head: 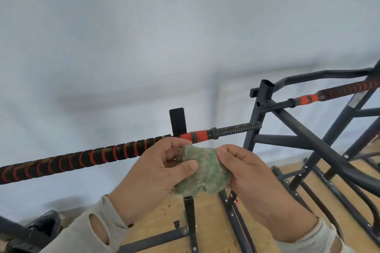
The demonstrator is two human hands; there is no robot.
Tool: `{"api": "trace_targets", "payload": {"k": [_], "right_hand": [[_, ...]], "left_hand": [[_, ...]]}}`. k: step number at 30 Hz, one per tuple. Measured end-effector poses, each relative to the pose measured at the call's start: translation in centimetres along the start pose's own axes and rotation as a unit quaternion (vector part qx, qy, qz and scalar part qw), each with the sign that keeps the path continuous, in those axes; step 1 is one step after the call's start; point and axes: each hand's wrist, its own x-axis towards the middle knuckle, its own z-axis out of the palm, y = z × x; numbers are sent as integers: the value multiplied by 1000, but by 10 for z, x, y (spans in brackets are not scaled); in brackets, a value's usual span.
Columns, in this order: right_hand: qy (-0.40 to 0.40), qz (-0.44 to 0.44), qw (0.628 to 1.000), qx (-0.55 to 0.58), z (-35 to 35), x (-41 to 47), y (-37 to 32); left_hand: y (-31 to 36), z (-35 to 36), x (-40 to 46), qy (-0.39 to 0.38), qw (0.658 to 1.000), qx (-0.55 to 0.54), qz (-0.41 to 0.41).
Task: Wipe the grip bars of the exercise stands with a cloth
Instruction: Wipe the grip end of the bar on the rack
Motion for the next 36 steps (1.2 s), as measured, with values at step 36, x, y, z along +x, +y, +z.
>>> {"api": "trace_targets", "payload": {"k": [36], "right_hand": [[-62, -324, 660, -675, -95, 124, 7]], "left_hand": [[-57, -44, 118, 73, 903, 413, 96]]}}
